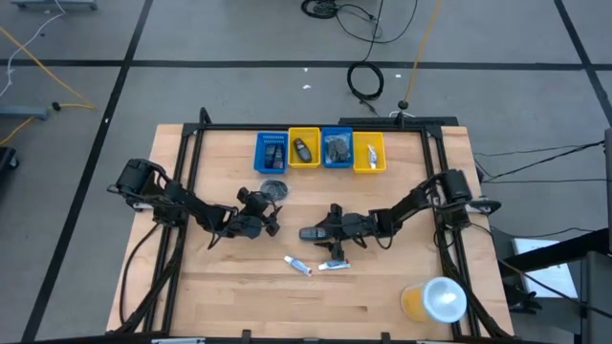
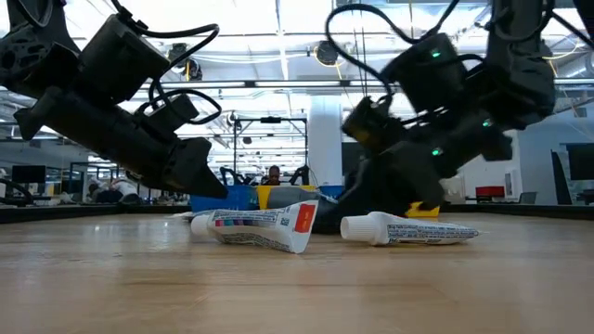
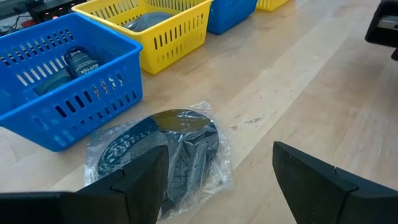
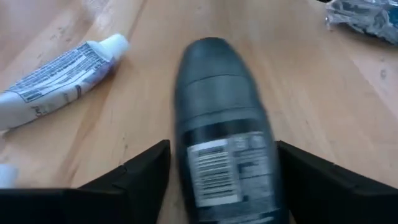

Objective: Pick & Place Travel size toiletries
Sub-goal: Put the black deodorant into the left yellow bin

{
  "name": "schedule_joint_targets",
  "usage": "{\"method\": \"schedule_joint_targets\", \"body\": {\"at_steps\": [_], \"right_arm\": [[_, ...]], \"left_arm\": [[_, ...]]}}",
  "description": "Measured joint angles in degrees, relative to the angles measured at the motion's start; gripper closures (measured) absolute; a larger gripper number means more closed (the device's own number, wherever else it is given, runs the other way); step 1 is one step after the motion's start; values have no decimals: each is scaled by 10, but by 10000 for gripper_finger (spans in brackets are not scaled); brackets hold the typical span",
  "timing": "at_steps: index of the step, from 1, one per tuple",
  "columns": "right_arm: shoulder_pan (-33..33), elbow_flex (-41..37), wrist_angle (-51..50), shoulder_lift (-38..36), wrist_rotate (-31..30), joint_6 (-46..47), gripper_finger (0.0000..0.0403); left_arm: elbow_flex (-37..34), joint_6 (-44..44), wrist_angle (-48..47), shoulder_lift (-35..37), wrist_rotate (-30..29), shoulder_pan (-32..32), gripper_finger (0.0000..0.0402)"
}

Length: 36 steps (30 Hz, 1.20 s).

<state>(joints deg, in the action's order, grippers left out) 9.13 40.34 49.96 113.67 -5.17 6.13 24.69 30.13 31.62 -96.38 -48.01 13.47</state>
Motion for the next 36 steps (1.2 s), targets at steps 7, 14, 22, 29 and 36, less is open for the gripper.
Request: {"method": "schedule_joint_targets", "body": {"at_steps": [7,14,22,29,36], "right_arm": [[0,23,-7,6,-26,7,199],[-19,40,-16,-24,-104,36,203],[-135,173,-213,-105,-145,58,203],[-244,329,-414,-65,-143,83,201],[-314,354,-417,-22,-93,132,200]], "left_arm": [[0,1,-3,0,1,0,117],[0,4,-1,0,1,0,117],[0,4,3,0,1,2,117],[-1,3,2,0,1,6,117],[0,4,0,0,0,10,117]]}}
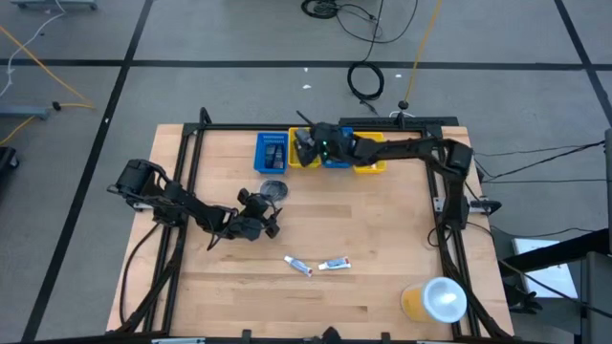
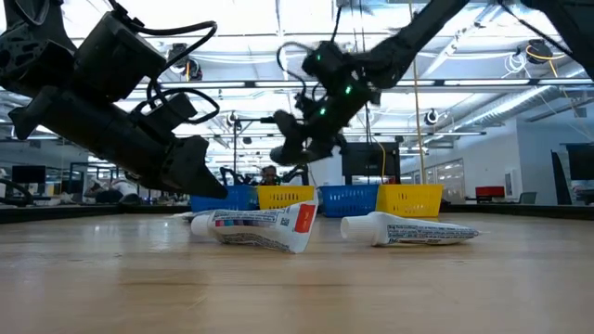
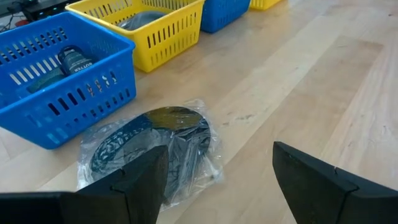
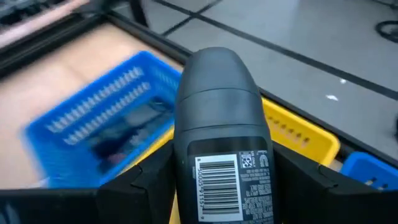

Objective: Pick & Place Travel size toiletries
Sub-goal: Put the black deodorant into the left yellow bin, then put the white toothpaste into the right yellow bin

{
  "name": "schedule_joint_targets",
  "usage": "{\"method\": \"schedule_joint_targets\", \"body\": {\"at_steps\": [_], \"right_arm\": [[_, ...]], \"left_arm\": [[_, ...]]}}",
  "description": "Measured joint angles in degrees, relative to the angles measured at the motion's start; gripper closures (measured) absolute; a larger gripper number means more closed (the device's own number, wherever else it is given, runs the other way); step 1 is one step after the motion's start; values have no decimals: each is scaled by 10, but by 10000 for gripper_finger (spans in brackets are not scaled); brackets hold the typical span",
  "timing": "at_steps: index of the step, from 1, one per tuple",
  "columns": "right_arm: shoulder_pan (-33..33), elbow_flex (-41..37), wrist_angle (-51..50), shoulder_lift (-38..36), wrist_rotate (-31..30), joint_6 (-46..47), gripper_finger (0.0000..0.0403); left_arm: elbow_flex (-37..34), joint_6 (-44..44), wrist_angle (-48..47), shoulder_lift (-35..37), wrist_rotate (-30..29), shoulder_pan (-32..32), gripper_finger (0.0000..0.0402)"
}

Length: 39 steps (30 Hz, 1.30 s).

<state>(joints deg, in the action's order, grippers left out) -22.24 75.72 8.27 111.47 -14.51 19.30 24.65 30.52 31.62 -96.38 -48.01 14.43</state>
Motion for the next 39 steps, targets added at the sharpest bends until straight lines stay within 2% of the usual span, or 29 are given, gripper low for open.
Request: {"method": "schedule_joint_targets", "body": {"at_steps": [7,14,25,28,31,35,39], "right_arm": [[-27,-1,13,36,43,26,200],[-33,-1,25,48,42,32,196],[-33,-1,41,48,39,39,145],[-33,-1,43,48,9,36,148],[-31,-1,48,48,-21,8,157],[-16,-1,60,38,-4,-50,175],[27,-2,34,5,-6,-121,196]], "left_arm": [[0,1,0,0,0,0,117],[0,2,1,0,0,0,117],[0,2,0,0,0,0,117],[0,2,0,0,0,0,117],[0,2,0,0,1,0,117],[0,2,-1,0,1,0,117],[0,2,-1,0,1,1,117]]}}
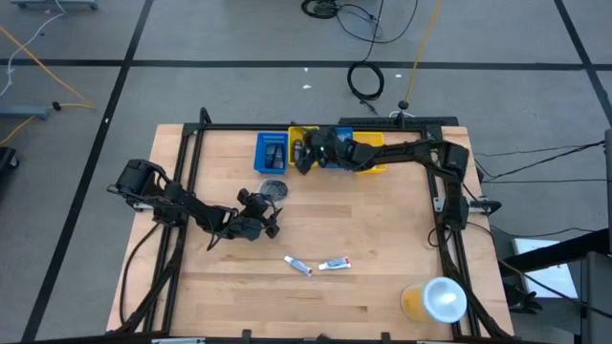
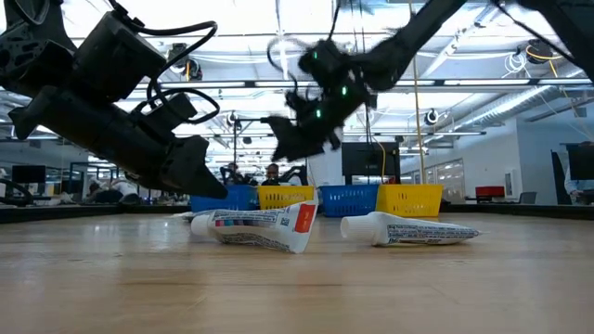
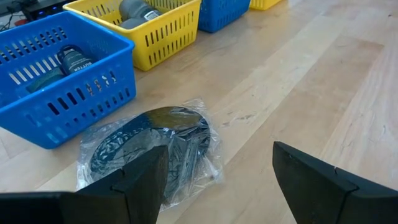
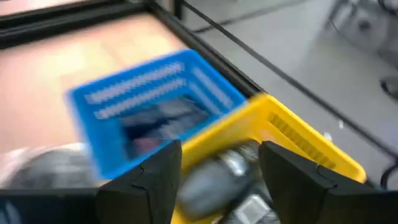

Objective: Pick & Place Travel size toiletries
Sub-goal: Put the white toothpaste into the right yellow bin

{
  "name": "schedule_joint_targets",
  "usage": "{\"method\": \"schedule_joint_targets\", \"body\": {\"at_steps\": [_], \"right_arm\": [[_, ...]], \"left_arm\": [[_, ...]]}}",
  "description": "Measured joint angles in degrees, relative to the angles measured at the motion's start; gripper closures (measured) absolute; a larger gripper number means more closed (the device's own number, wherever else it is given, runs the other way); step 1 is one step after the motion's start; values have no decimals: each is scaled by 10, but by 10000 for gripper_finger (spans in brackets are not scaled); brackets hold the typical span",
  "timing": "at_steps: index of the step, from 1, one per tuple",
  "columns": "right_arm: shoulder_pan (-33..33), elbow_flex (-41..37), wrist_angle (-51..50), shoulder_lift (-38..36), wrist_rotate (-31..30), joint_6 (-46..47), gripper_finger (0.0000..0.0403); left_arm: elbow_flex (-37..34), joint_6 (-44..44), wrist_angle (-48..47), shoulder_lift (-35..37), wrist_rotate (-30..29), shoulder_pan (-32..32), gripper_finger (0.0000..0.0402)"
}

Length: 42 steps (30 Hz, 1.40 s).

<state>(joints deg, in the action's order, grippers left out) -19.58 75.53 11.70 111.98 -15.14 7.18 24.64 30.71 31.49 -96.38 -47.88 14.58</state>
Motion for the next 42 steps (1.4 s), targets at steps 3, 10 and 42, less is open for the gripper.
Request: {"method": "schedule_joint_targets", "body": {"at_steps": [3,10,42], "right_arm": [[45,-18,-12,-31,-31,-38,209],[167,-160,29,-125,-116,-55,232],[451,-440,381,-51,44,69,129]], "left_arm": [[0,-1,-1,0,0,5,117],[0,-1,0,0,0,17,117],[0,0,5,0,-1,-5,117]]}}
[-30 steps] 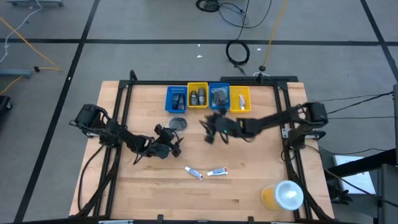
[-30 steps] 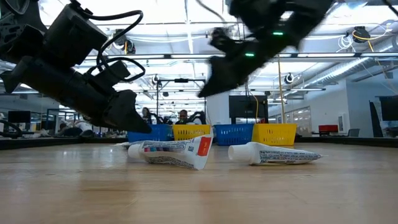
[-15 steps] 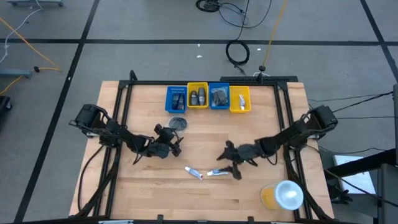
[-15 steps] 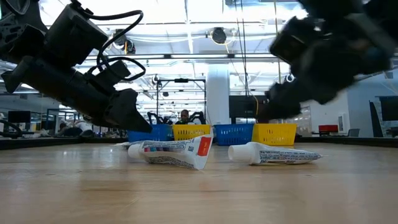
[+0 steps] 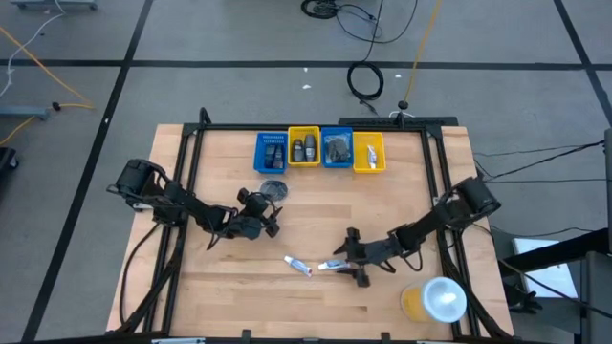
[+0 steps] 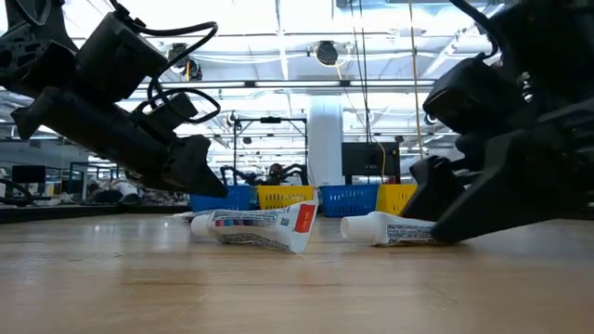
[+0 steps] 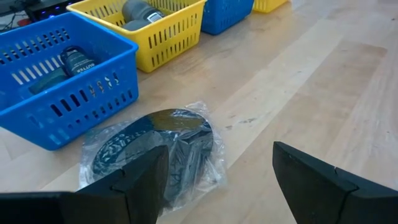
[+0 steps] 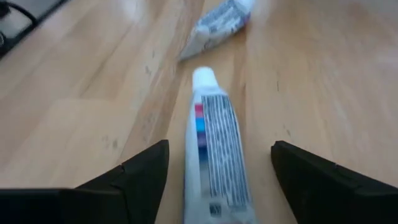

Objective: Pick & Place Travel size toiletries
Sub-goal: Put the white toothpaste into the right yellow bin

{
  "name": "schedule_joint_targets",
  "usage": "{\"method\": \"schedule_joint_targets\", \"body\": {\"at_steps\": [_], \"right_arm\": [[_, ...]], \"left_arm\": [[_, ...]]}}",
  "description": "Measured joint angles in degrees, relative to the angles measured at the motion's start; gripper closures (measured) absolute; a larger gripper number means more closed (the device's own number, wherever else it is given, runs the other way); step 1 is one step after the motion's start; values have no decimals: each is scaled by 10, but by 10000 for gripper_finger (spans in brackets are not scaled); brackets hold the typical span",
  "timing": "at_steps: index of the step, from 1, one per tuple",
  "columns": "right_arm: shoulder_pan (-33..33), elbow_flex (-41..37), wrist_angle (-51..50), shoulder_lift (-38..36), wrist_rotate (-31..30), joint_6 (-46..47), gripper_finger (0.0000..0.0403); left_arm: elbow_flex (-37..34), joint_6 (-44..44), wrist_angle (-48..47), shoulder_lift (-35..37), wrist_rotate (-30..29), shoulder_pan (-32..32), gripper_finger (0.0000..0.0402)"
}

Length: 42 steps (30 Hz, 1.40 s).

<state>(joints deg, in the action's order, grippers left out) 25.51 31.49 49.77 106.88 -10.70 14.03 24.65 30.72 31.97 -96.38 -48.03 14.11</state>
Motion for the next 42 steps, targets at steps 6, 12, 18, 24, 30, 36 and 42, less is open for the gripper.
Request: {"method": "schedule_joint_targets", "body": {"at_steps": [6,12,18,24,30,36,42], "right_arm": [[6,0,83,58,-12,-5,158],[20,1,79,66,-45,-32,201],[24,1,66,53,-62,-57,249],[18,-1,55,20,-99,-64,289],[-6,-1,38,-55,-191,-110,304],[-98,-1,-83,-182,-357,-106,304],[-263,0,-228,-295,-357,-32,305]], "left_arm": [[0,0,-1,0,0,0,117],[0,1,-2,0,1,0,117],[0,1,-2,0,1,0,117],[0,1,-2,0,2,0,117],[0,1,-2,0,1,0,117],[0,1,-2,0,1,0,117],[0,1,-2,0,1,0,117]]}}
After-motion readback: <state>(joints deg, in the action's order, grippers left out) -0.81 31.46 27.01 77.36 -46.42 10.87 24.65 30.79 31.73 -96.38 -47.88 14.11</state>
